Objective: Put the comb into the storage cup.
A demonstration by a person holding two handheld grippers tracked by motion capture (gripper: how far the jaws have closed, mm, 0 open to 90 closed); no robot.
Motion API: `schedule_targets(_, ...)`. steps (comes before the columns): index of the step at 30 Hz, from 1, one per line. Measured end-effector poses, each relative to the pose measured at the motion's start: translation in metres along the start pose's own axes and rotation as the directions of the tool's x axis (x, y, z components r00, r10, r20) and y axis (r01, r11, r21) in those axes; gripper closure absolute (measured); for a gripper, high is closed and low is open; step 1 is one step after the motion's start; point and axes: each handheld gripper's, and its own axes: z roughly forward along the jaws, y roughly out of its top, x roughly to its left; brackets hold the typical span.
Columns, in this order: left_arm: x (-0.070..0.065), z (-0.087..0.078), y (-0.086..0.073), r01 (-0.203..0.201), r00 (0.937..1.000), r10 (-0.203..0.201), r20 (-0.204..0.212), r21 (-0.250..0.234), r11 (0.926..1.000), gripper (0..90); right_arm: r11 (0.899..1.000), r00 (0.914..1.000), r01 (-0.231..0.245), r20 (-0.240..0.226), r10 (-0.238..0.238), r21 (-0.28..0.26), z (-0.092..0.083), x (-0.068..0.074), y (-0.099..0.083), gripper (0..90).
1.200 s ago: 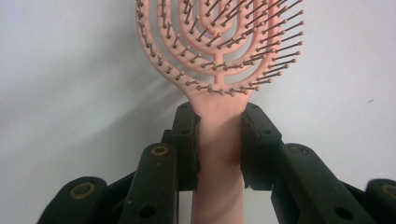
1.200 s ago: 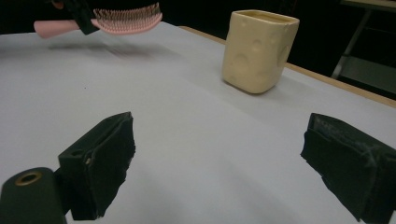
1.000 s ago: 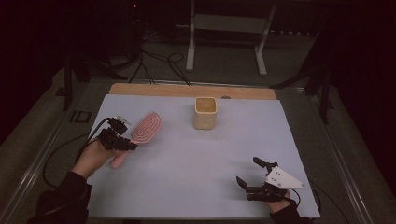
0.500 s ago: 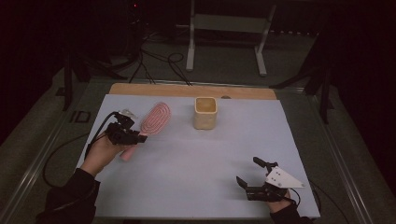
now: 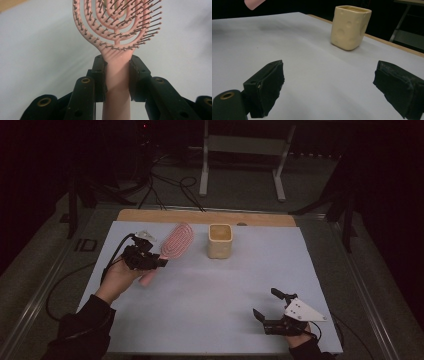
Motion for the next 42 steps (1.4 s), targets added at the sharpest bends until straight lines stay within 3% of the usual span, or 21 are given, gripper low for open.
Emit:
schedule_targets(11,-0.019,0.004,0.027,-0.056,0.9980,0.058,0.026,-0.058,0.9967,70.4,1.000,1.0000,0.000,0.001,0.000,-0.003,0.000,0.000,0.000,8.8)
schedule_targets(24,-0.028,0.012,0.055,-0.081,0.9948,0.088,0.052,-0.119,0.9895,70.4,1.000,1.0000,0.004,0.002,-0.004,-0.008,-0.001,0.000,0.000,8.8)
schedule_targets(32,-0.036,0.013,0.077,-0.110,0.9906,0.123,0.060,-0.187,0.9761,70.4,1.000,1.0000,0.004,0.000,-0.004,-0.007,-0.002,-0.001,0.001,8.8)
schedule_targets(38,-0.041,0.018,0.093,-0.110,0.9901,0.126,0.061,-0.220,0.9692,70.4,1.000,1.0000,0.007,0.001,-0.007,-0.011,-0.002,0.000,0.001,8.8)
schedule_targets(42,-0.045,0.023,0.104,-0.112,0.9897,0.131,0.058,-0.254,0.9607,70.4,1.000,1.0000,0.005,0.001,-0.005,-0.016,-0.002,0.000,0.001,8.8)
